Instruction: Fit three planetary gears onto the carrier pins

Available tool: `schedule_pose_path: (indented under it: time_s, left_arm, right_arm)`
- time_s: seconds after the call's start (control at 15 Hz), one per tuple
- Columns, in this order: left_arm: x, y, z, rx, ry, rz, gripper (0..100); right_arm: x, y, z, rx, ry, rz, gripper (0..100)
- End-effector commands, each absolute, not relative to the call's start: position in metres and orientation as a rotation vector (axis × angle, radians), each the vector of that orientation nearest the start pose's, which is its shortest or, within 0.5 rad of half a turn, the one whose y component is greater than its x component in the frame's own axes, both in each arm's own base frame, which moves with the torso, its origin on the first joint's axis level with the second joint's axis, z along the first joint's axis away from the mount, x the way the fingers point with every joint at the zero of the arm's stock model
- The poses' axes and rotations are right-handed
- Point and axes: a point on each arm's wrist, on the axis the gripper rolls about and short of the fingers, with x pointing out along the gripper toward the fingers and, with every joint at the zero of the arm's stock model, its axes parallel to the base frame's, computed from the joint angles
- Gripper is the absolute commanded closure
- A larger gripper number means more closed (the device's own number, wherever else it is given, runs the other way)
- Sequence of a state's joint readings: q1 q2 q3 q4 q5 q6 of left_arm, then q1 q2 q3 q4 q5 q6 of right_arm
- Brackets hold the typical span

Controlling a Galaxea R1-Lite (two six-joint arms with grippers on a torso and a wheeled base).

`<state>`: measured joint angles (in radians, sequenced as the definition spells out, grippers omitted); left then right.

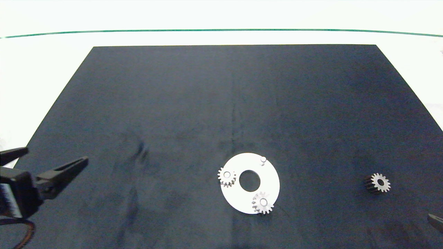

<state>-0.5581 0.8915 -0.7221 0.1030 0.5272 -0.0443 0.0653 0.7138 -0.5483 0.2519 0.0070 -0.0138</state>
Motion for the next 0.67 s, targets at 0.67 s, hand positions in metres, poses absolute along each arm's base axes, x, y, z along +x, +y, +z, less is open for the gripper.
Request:
schedule_pose_path:
  time_s: [0.67]
  left_arm:
    - [-0.014,0.017,0.277,0.043,-0.030,0.225,0]
  right_arm:
    - [0.122,-0.009,0.174,0.003,0.543,-0.073,0]
